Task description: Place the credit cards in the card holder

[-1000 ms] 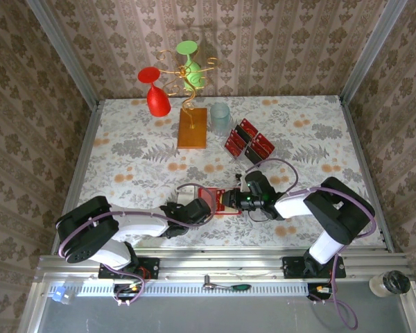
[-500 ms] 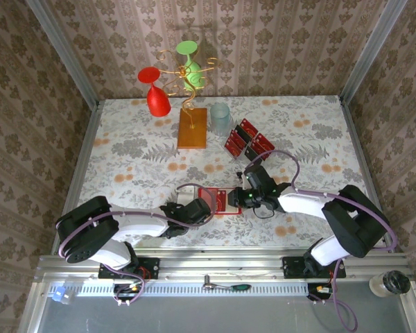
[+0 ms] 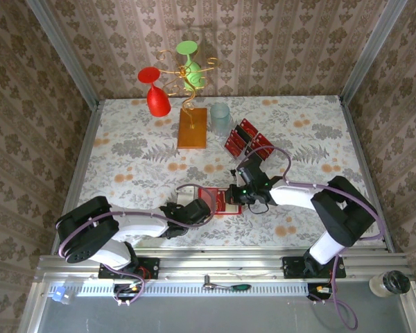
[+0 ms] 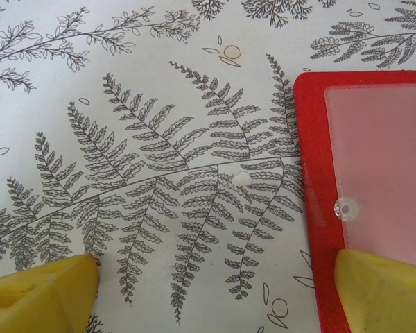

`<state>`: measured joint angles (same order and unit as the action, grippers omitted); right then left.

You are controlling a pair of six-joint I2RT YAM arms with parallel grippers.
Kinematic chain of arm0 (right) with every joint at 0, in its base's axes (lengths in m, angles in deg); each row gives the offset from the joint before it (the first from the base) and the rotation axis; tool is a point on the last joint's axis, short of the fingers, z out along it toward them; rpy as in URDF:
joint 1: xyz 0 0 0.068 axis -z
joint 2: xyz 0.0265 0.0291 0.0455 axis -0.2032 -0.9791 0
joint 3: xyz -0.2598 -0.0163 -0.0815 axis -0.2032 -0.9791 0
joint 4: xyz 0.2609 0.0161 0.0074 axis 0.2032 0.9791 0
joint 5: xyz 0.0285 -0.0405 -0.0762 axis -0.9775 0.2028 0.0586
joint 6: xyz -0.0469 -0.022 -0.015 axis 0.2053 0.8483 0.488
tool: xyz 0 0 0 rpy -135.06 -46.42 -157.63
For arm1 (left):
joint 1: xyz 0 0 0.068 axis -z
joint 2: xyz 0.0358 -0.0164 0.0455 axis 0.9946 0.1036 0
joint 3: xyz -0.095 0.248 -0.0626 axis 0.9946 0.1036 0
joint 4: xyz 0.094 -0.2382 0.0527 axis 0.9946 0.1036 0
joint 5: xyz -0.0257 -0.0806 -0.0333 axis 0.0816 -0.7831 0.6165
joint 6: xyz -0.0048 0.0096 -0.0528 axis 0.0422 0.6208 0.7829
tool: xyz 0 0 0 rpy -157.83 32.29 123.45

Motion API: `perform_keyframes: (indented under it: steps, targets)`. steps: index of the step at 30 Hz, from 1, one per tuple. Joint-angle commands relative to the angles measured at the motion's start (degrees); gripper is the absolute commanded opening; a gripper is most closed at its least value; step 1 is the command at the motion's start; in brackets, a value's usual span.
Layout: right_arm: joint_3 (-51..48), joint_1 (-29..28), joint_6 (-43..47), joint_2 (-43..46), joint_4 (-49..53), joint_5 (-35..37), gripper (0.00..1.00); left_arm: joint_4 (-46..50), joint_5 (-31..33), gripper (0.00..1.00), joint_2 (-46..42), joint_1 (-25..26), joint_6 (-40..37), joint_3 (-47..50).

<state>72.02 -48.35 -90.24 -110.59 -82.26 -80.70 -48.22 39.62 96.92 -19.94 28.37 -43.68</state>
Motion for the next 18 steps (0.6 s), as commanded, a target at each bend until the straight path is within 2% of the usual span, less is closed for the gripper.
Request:
perform_keyframes:
  steps: [1, 11, 18]
  targets:
    - [2.1, -0.6, 0.9, -2.4, 1.6, -0.6, 0.0, 2.1, 1.3, 0.89, -0.1, 0.3, 0.8, 1.5]
    - [6.2, -2.7, 0.5, -8.5, 2.1, -1.3, 0.0, 2.0, 1.2, 0.89, -0.3, 0.3, 0.7, 1.3]
    - [8.1, -3.8, -0.2, -10.5, 2.0, -1.5, 0.0, 5.3, 2.5, 0.89, -5.9, -1.0, 0.2, 1.4]
